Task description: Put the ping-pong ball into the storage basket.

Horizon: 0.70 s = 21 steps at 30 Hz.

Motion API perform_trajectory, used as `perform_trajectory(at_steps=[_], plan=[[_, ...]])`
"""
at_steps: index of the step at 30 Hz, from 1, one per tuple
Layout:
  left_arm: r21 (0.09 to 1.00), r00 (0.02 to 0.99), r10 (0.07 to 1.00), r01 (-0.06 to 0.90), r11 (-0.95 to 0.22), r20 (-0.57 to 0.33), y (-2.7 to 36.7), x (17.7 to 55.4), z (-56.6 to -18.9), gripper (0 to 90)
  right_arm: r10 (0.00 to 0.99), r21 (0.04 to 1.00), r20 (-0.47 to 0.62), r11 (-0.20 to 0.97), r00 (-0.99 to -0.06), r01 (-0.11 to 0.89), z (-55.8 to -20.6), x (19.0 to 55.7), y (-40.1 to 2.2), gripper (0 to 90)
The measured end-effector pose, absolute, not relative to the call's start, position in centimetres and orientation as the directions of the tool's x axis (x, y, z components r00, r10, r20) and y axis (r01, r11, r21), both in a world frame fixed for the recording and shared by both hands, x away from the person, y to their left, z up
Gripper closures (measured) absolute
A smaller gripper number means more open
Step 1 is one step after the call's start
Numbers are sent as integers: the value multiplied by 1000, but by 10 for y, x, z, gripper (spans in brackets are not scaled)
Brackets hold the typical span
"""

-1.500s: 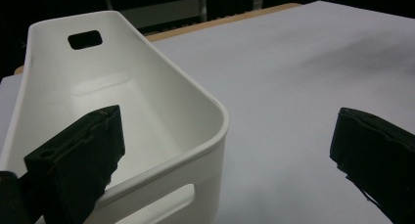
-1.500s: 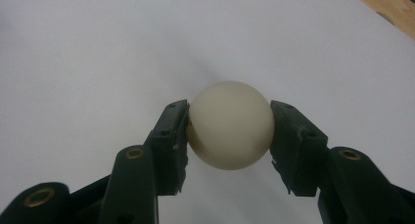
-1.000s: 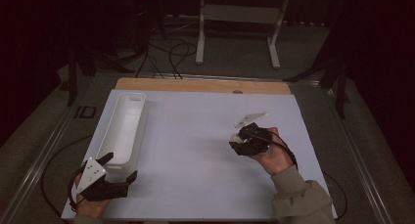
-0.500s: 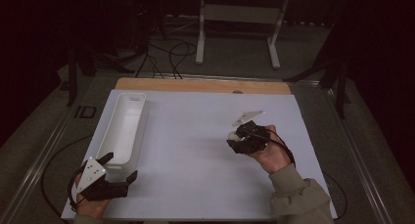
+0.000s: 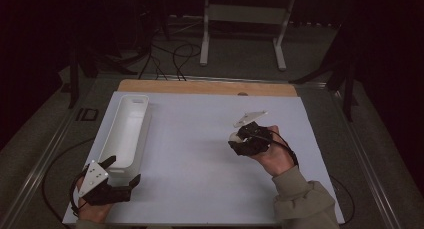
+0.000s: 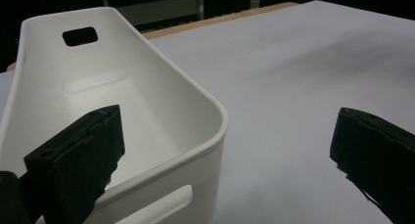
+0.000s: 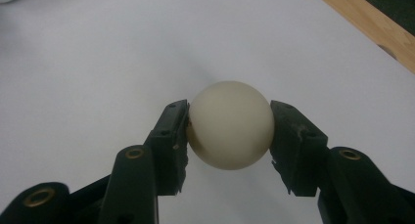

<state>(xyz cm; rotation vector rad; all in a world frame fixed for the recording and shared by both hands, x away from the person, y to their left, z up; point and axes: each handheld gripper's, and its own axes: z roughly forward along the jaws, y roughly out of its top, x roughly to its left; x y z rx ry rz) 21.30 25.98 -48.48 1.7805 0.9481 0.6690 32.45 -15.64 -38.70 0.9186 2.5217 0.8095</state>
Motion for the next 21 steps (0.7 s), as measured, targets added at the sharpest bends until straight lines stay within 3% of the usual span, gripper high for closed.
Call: perform_trajectory(at_steps=[21], plan=[[927,545,838,303,-221,22,260,213,-485,2,649,618,-129,644,-750,451,-379,330,-140,509]])
